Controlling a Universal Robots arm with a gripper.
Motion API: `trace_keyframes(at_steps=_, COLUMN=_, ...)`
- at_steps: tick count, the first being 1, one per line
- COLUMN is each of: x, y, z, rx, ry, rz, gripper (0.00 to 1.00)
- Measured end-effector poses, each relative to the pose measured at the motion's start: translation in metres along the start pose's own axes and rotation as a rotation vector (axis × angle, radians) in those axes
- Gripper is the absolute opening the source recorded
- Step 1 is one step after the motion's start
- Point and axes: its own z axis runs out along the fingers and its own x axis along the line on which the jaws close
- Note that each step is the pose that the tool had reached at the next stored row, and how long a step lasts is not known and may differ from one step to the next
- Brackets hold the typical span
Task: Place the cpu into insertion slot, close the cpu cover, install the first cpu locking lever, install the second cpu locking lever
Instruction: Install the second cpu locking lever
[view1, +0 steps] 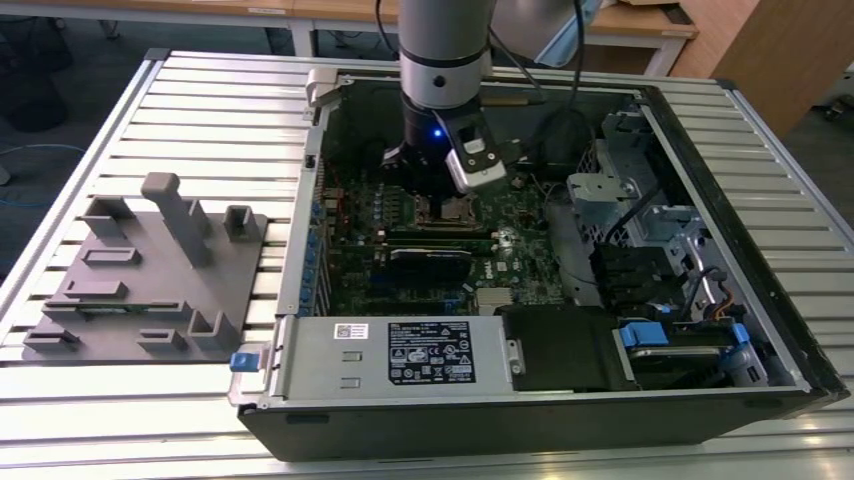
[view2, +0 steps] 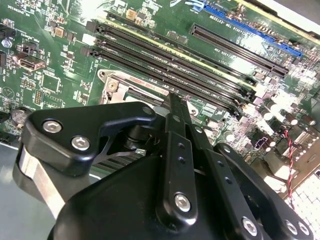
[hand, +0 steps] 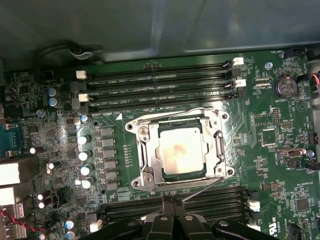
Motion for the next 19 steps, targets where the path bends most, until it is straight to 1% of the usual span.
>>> trace_keyframes(at_steps=7, x=0.005, y=-0.0006, z=0.0009, rx=-0.0002, ry=-0.001, rz=0.0, gripper=0.11)
trace_keyframes(at_steps=19, x=0.011, y=-0.0013, z=0.0085, rx=-0.0002, ry=-0.0011, rz=0.0, gripper=0.11)
